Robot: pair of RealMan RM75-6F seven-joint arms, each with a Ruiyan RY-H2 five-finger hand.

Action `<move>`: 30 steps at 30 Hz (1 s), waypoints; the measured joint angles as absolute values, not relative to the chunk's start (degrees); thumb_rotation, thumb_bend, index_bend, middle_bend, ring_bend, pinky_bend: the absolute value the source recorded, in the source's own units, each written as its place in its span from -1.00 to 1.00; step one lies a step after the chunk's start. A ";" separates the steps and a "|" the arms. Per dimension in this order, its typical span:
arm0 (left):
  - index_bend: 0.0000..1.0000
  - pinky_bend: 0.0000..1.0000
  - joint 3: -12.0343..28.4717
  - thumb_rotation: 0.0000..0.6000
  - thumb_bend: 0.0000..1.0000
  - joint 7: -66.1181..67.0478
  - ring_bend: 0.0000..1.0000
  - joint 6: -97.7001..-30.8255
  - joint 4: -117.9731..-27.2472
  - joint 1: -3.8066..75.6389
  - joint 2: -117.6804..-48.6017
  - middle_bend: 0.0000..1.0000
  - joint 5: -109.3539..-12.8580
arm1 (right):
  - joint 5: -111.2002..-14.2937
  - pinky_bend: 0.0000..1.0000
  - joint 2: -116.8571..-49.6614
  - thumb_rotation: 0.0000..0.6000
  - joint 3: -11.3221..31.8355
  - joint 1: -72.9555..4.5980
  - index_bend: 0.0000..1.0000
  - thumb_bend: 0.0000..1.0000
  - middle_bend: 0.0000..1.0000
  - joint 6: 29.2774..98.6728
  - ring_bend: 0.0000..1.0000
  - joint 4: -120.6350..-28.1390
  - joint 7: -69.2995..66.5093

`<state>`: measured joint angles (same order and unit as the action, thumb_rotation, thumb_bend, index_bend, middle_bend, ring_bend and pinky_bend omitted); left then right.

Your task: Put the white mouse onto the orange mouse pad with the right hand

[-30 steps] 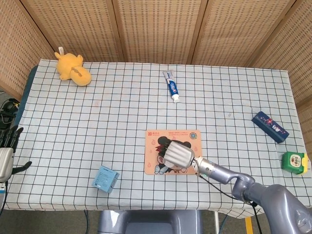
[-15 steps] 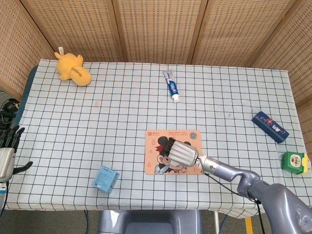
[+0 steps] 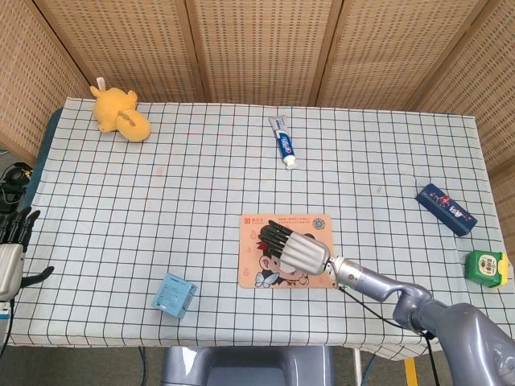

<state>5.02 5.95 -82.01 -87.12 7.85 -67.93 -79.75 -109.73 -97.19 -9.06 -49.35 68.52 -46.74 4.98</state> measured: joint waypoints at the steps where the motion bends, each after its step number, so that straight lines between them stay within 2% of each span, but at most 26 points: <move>1: -1.00 -1.00 5.04 1.00 -1.00 5.95 -1.00 -82.07 -87.15 7.84 -67.92 -1.00 -79.78 | -109.69 -1.00 -96.95 1.00 -9.06 -49.28 -0.44 -0.63 -0.82 68.51 -1.00 -47.02 5.43; 9: -1.00 -1.00 5.05 1.00 -1.00 5.74 -1.00 -82.56 -87.42 7.65 -67.68 -1.00 -80.00 | -108.04 -1.00 -93.81 1.00 -8.37 -48.20 -0.45 -0.63 -0.87 68.07 -1.00 -50.09 9.05; 15: -1.00 -1.00 5.12 1.00 -1.00 5.19 -1.00 -83.48 -87.55 7.47 -67.62 -1.00 -80.72 | -104.14 -1.00 -90.35 1.00 -5.88 -44.84 -0.45 -0.64 -0.87 70.77 -1.00 -52.80 12.42; 21: -1.00 -1.00 4.77 1.00 -1.00 5.01 -1.00 -83.76 -87.81 7.37 -67.62 -1.00 -81.55 | -96.46 -1.00 -87.50 1.00 -2.21 -38.38 -0.49 -0.64 -0.90 75.52 -1.00 -57.97 11.88; 30: -1.00 -1.00 4.26 1.00 -1.00 4.78 -1.00 -84.59 -88.39 7.11 -67.38 -1.00 -82.97 | -83.34 -1.00 -83.43 1.00 1.47 -25.33 -0.70 -0.65 -1.00 80.93 -1.00 -69.89 2.64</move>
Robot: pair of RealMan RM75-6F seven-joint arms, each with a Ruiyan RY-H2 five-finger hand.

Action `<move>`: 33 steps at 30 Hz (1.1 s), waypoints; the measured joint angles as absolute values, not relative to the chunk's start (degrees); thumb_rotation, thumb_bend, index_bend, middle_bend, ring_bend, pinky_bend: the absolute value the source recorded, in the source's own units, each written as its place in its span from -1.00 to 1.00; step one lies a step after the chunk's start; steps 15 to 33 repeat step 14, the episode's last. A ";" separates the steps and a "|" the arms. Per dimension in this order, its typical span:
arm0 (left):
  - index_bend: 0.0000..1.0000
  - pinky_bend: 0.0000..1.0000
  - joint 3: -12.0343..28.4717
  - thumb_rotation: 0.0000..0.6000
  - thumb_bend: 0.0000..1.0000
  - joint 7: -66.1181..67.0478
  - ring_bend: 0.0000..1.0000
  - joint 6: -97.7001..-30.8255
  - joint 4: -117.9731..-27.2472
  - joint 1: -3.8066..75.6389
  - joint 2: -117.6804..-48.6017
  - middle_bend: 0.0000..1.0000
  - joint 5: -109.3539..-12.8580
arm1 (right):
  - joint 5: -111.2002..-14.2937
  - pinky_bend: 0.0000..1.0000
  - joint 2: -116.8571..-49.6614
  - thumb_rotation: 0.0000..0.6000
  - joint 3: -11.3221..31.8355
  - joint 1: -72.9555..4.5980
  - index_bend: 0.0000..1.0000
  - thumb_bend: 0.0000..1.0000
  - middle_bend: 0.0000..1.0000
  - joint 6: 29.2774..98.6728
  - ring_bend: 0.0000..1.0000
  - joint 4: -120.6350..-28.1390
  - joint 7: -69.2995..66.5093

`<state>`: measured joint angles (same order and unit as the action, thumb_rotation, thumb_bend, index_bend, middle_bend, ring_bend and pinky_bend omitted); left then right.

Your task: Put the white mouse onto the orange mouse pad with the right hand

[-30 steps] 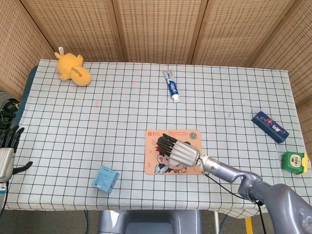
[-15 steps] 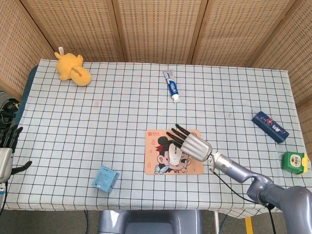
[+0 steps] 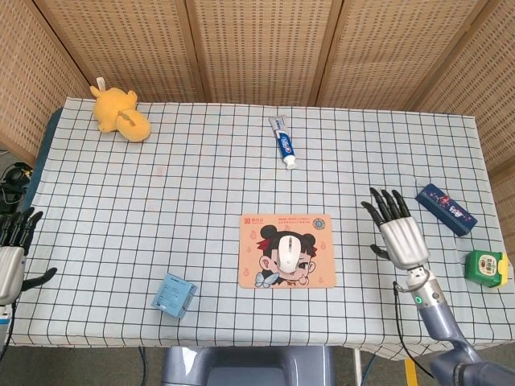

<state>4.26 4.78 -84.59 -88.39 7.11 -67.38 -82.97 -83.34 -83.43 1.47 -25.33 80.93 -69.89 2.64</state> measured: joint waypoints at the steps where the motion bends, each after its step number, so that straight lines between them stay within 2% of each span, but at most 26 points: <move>1: -1.00 -1.00 4.21 1.00 -1.00 4.82 -1.00 -84.69 -88.45 7.09 -67.37 -1.00 -83.14 | -82.46 -1.00 -82.80 1.00 1.59 -24.02 -0.72 -0.66 -1.00 81.36 -1.00 -71.30 1.22; 14: -1.00 -1.00 3.07 1.00 -1.00 5.91 -1.00 -84.97 -88.50 6.84 -67.92 -1.00 -84.81 | -80.29 -1.00 -76.48 1.00 -0.09 -14.52 -0.93 -0.67 -1.00 84.51 -1.00 -80.34 -2.17; 33: -1.00 -1.00 3.07 1.00 -1.00 5.91 -1.00 -84.97 -88.50 6.84 -67.92 -1.00 -84.81 | -80.29 -1.00 -76.48 1.00 -0.09 -14.52 -0.93 -0.67 -1.00 84.51 -1.00 -80.34 -2.17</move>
